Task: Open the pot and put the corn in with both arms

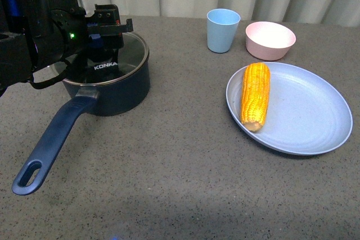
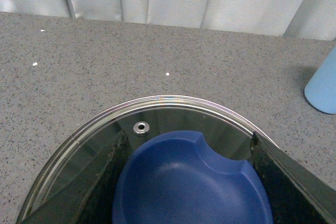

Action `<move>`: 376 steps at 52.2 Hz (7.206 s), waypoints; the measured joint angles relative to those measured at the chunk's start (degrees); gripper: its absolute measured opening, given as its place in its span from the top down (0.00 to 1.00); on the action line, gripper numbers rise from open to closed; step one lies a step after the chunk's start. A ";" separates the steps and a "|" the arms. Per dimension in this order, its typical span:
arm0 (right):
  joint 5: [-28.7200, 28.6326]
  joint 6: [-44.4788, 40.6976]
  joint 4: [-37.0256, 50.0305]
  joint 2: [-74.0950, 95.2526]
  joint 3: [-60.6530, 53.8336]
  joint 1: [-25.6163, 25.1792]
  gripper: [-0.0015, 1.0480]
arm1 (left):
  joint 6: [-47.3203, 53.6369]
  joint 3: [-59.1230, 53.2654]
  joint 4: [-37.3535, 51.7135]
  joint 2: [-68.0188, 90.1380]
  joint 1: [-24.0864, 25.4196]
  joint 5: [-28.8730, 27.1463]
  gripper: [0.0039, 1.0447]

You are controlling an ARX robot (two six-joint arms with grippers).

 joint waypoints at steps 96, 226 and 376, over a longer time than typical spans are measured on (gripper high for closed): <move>0.02 0.00 0.00 0.00 0.00 0.00 0.09 | -3.69 5.29 11.74 17.03 25.59 2.47 0.41; 0.00 0.00 0.00 0.00 0.00 0.00 0.09 | 6.10 -52.15 -26.03 -95.08 12.50 8.55 0.96; 0.70 32.54 4.72 119.86 60.06 15.39 0.09 | 6.25 -52.15 -53.96 -123.05 12.41 8.55 0.06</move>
